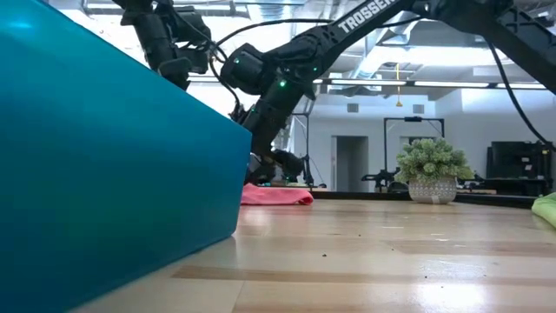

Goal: Fold microfiber towels
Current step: Fold the pink microfiber towel

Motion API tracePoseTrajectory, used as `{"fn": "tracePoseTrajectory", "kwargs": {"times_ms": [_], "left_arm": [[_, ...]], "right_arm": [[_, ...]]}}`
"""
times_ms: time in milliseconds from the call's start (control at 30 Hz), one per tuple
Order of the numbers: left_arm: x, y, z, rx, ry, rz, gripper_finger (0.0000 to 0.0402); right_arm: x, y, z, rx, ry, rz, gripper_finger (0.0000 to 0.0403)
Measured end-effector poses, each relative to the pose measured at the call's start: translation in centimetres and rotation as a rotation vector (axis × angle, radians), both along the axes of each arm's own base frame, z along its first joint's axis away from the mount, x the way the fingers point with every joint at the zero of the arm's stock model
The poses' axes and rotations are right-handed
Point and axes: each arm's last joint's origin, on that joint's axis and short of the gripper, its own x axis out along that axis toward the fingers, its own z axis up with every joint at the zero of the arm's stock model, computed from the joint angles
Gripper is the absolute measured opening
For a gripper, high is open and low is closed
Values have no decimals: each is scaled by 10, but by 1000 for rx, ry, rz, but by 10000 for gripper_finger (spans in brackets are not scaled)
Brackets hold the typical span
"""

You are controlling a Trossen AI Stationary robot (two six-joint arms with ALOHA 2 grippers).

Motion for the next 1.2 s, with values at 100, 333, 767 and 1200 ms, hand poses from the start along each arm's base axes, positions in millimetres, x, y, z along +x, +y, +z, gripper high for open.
{"fn": "tracePoseTrajectory", "kwargs": {"times_ms": [100, 333, 767, 1200], "left_arm": [[0, 0, 0, 0, 0, 0, 0], [0, 0, 0, 4, 3, -9, 0], [0, 0, 0, 5, 1, -9, 0], [1, 1, 1, 10, -7, -10, 0]], "right_arm": [[-1, 0, 0, 3, 7, -3, 176], [-2, 7, -2, 57, 23, -65, 189], [8, 7, -19, 106, -41, -131, 200], [7, -23, -17, 71, -96, -161, 137]]}}
